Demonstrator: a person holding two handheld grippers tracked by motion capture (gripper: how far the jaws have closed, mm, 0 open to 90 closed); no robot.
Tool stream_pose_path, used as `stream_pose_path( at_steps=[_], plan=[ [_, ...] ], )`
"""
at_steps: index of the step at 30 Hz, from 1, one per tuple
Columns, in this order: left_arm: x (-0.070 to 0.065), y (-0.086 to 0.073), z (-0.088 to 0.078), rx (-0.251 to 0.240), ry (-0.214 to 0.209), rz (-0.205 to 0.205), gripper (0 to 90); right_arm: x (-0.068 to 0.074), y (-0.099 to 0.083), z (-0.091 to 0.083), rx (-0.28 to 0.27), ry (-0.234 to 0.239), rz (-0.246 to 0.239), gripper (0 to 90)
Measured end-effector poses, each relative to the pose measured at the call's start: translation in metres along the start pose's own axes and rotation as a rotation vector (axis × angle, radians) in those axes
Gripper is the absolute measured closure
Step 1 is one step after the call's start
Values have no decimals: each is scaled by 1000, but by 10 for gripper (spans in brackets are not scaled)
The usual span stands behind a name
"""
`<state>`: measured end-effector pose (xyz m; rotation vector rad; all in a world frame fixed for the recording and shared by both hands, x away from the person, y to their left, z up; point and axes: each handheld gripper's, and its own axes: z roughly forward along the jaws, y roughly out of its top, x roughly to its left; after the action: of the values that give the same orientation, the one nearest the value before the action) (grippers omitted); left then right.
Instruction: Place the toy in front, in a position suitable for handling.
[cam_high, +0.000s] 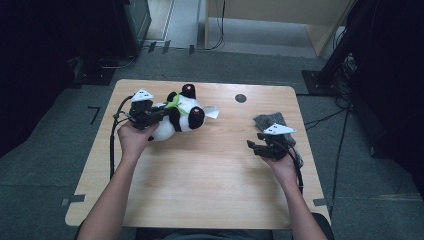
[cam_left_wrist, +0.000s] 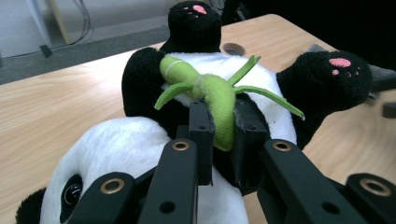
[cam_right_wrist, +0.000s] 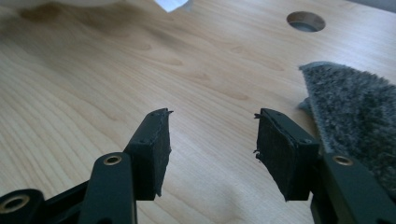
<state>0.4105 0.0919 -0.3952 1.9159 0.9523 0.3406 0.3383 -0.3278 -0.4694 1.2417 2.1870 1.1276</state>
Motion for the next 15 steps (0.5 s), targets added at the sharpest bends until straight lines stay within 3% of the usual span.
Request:
stream_pose_path(
  at_steps=[8, 15],
  plan=[
    [-32, 0, 6, 33, -69, 54, 808, -6, 0, -3, -25, -29, 25, 446],
    [-53, -3, 8, 63, -109, 75, 808, -12, 0, -5, -45, -60, 52, 446]
  ],
)
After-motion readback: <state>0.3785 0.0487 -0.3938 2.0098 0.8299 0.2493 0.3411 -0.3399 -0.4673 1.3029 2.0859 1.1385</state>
